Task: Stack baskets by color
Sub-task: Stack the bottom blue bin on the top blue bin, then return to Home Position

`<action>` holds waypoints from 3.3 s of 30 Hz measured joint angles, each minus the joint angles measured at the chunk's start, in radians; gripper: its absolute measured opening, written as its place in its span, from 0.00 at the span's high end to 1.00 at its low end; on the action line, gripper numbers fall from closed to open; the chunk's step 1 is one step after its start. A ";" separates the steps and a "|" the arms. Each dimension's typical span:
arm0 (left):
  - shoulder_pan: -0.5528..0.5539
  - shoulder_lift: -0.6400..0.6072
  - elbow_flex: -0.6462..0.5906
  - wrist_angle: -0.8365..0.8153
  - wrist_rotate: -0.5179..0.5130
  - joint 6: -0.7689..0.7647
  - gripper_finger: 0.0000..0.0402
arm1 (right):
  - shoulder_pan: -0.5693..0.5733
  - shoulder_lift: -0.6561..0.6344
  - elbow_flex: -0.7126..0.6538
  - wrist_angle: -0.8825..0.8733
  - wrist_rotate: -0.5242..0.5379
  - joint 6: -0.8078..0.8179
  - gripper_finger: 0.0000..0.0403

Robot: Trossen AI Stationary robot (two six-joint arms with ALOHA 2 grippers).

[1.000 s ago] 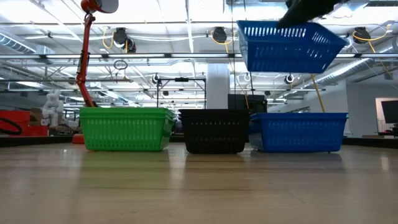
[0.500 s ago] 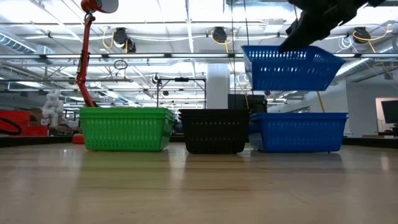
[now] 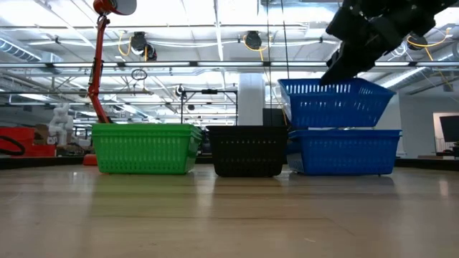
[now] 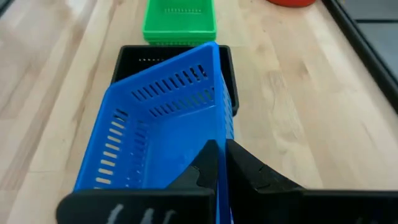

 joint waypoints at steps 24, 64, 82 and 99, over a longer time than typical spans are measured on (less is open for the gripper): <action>0.000 0.000 0.000 -0.003 0.000 0.026 0.33 | -0.193 0.027 -0.114 0.091 -0.215 -0.011 0.98; 0.019 -0.004 -0.001 -0.079 -0.030 0.036 0.36 | -0.210 -0.071 -0.124 0.175 -0.258 0.008 0.68; 0.037 -0.178 -0.332 0.135 0.040 0.031 0.89 | -0.036 -0.395 -0.244 0.189 -0.020 0.015 0.98; -0.043 -0.511 -0.978 0.768 0.104 0.074 0.98 | 0.154 -0.485 -0.627 0.557 0.221 0.136 1.00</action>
